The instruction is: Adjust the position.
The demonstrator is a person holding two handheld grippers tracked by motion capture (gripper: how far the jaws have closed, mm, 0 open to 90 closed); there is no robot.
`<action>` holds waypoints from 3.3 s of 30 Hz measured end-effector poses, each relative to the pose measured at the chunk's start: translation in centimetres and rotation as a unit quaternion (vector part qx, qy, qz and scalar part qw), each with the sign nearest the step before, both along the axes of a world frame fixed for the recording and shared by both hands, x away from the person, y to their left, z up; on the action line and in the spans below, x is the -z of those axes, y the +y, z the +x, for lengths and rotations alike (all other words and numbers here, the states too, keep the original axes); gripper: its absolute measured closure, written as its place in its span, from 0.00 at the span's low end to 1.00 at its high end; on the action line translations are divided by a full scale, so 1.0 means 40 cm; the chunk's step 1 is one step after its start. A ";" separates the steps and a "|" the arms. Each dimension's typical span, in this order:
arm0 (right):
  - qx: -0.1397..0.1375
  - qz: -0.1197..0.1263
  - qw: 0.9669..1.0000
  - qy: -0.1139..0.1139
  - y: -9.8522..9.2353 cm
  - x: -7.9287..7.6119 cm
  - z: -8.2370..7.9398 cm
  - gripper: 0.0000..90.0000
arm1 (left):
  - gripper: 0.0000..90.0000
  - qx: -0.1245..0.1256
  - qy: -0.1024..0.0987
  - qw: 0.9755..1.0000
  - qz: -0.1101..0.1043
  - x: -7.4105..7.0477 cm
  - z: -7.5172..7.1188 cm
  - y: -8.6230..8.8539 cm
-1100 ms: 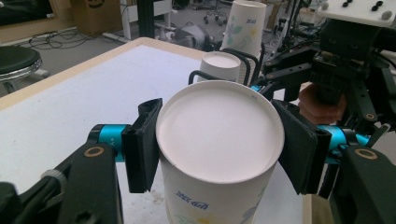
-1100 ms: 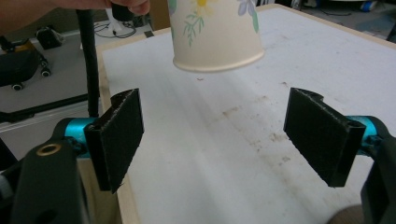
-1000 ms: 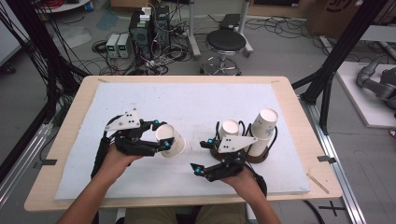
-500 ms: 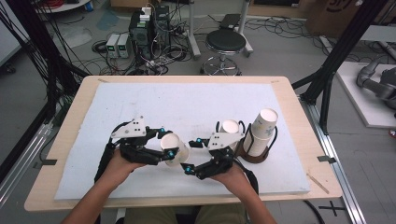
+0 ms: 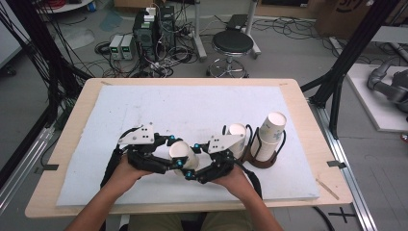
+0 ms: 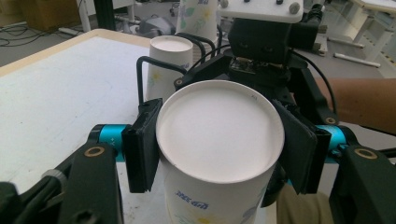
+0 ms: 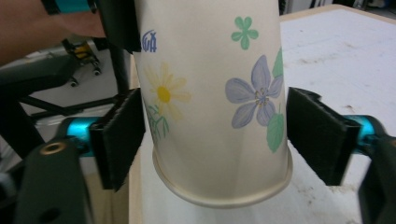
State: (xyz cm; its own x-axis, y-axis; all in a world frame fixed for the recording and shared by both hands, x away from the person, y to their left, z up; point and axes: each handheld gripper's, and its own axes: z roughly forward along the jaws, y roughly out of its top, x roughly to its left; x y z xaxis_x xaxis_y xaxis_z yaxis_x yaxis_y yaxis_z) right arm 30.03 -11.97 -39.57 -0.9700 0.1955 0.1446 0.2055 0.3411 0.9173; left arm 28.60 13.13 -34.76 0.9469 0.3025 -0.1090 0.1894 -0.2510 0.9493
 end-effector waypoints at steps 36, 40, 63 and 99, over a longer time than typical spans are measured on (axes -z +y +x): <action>-0.061 -0.236 0.967 -0.075 0.053 -0.101 0.011 0.43 | 0.18 0.017 0.030 0.998 0.058 0.003 0.005 0.044; -0.071 -0.264 0.959 -0.079 0.068 -0.114 0.012 0.43 | 0.19 0.025 0.033 0.997 0.071 0.009 0.006 0.036; -0.105 -0.349 0.927 -0.083 0.115 -0.127 -0.001 0.42 | 0.41 0.063 0.048 0.991 0.108 0.039 0.012 0.023; 0.026 -0.025 0.999 -0.036 -0.054 -0.059 -0.018 0.23 | 0.42 0.028 0.017 0.998 -0.048 0.094 0.014 0.125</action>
